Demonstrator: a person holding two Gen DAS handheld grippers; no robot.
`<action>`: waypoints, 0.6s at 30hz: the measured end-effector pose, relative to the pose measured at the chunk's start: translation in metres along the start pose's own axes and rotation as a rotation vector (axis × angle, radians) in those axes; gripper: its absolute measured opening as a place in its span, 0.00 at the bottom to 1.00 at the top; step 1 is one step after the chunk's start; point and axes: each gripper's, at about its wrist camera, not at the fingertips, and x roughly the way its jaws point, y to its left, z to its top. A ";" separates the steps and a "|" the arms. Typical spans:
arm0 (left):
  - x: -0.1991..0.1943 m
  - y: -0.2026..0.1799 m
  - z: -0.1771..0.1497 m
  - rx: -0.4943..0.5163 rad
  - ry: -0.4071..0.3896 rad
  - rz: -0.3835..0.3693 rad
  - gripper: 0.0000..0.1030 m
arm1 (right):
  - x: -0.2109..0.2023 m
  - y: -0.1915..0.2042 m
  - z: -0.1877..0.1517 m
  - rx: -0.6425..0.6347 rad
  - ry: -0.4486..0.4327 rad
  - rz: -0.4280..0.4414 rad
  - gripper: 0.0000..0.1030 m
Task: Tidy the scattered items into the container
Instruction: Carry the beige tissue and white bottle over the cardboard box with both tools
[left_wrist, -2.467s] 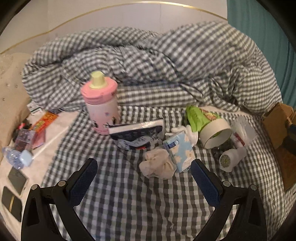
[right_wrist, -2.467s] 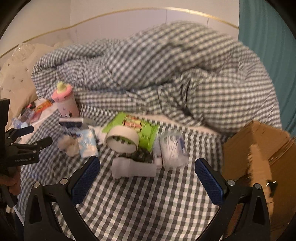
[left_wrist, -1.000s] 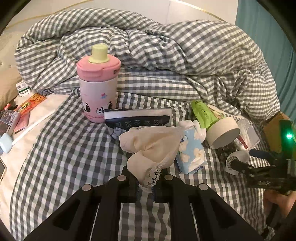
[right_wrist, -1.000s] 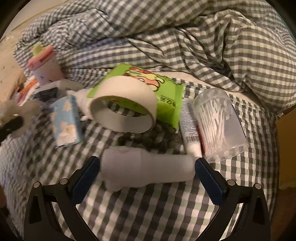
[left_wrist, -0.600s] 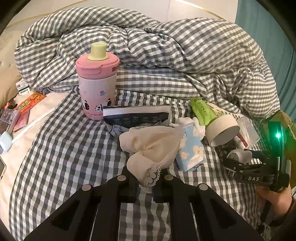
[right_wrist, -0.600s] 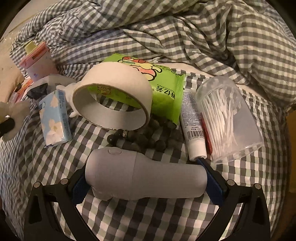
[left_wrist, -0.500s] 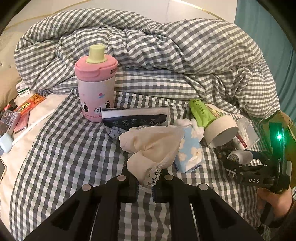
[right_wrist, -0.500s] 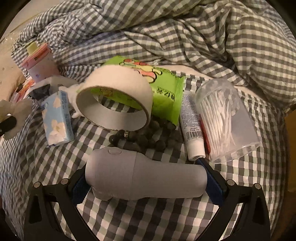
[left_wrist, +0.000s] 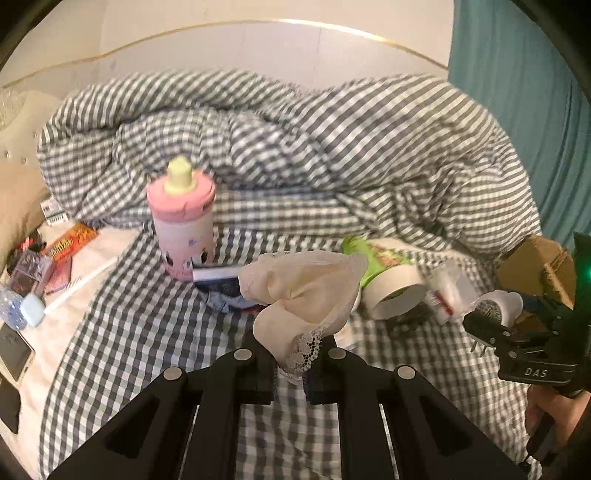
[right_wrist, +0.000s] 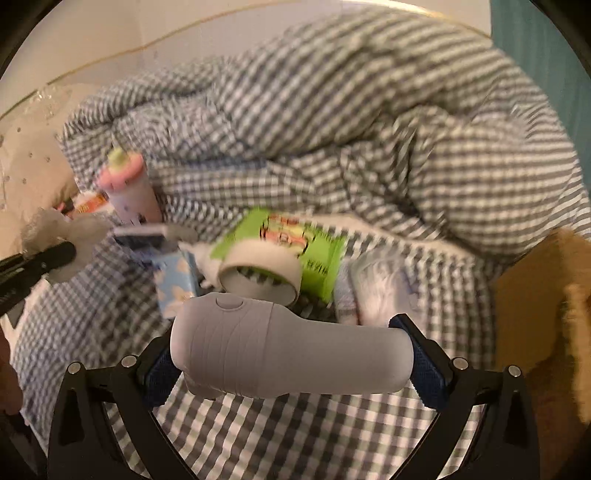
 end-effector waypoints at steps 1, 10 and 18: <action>-0.007 -0.005 0.002 0.003 -0.009 -0.003 0.09 | -0.011 -0.002 0.002 0.000 -0.016 -0.004 0.99; -0.073 -0.050 0.014 0.031 -0.081 -0.032 0.09 | -0.109 -0.020 0.003 0.019 -0.141 -0.038 0.99; -0.127 -0.094 0.013 0.080 -0.142 -0.080 0.09 | -0.185 -0.041 -0.010 0.051 -0.237 -0.075 0.99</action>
